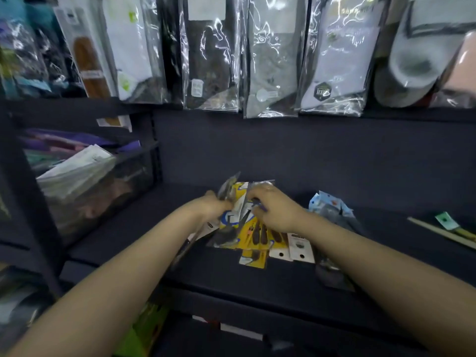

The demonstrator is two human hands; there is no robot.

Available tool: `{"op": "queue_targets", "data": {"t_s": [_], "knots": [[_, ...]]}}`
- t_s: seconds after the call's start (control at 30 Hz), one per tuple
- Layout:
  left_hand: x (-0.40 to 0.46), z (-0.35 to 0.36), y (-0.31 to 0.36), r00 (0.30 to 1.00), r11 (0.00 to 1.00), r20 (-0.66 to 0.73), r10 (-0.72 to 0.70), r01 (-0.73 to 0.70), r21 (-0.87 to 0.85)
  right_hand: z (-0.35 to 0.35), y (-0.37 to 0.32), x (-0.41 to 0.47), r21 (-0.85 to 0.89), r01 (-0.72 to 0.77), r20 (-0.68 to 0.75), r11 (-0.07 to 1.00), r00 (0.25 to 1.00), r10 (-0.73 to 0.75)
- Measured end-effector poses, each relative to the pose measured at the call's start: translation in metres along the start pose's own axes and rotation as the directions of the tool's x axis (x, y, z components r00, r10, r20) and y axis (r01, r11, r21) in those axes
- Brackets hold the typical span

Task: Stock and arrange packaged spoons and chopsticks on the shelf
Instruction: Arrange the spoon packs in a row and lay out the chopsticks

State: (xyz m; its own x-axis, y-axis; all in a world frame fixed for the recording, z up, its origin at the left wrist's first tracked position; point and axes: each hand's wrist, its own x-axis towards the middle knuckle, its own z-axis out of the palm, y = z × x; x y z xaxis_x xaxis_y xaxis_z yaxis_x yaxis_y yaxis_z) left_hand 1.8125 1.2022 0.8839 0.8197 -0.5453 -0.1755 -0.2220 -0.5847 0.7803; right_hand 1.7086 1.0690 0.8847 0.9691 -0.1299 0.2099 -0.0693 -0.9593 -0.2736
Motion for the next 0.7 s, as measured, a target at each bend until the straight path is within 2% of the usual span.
{"op": "queue_targets", "data": {"t_s": [0.07, 0.13, 0.2, 0.27, 0.37, 0.47, 0.57, 0.63, 0.7], "knots": [[0.009, 0.001, -0.011, 0.999, 0.993, -0.037, -0.006, 0.010, 0.116, 0.005, -0.005, 0.000, -0.016, 0.124, 0.101, 0.992, 0.987, -0.121], [0.011, -0.005, -0.023, 0.997, 0.997, -0.068, 0.025, -0.020, 0.075, 0.010, -0.013, 0.001, -0.058, 0.210, 0.179, 0.976, 0.964, -0.197], [0.008, -0.015, -0.034, 0.989, 0.994, -0.097, 0.110, -0.107, 0.033, 0.017, -0.018, 0.007, -0.151, 0.299, 0.254, 0.942, 0.933, -0.255], [0.005, -0.029, -0.045, 0.976, 0.977, -0.151, 0.158, -0.133, 0.165, 0.023, -0.021, 0.014, -0.245, 0.357, 0.341, 0.901, 0.902, -0.264], [0.005, -0.052, -0.064, 0.960, 0.944, -0.225, 0.165, -0.088, 0.317, 0.027, -0.022, 0.024, -0.316, 0.381, 0.430, 0.869, 0.874, -0.226], [0.006, -0.073, -0.079, 0.966, 0.927, -0.226, 0.123, -0.030, 0.375, 0.021, -0.014, 0.037, -0.350, 0.342, 0.378, 0.872, 0.903, -0.203], [0.010, -0.091, -0.089, 0.984, 0.942, -0.160, 0.075, -0.017, 0.336, 0.018, -0.016, 0.052, -0.310, 0.265, 0.240, 0.913, 0.951, -0.194], [0.010, -0.096, -0.090, 0.995, 0.993, -0.079, 0.054, -0.045, 0.113, 0.021, -0.029, 0.063, -0.131, 0.196, 0.086, 0.972, 0.979, -0.186], [0.008, -0.100, -0.086, 1.000, 0.976, 0.001, 0.025, -0.024, -0.216, 0.023, -0.048, 0.075, 0.030, 0.178, -0.061, 0.984, 0.982, -0.176]]}}
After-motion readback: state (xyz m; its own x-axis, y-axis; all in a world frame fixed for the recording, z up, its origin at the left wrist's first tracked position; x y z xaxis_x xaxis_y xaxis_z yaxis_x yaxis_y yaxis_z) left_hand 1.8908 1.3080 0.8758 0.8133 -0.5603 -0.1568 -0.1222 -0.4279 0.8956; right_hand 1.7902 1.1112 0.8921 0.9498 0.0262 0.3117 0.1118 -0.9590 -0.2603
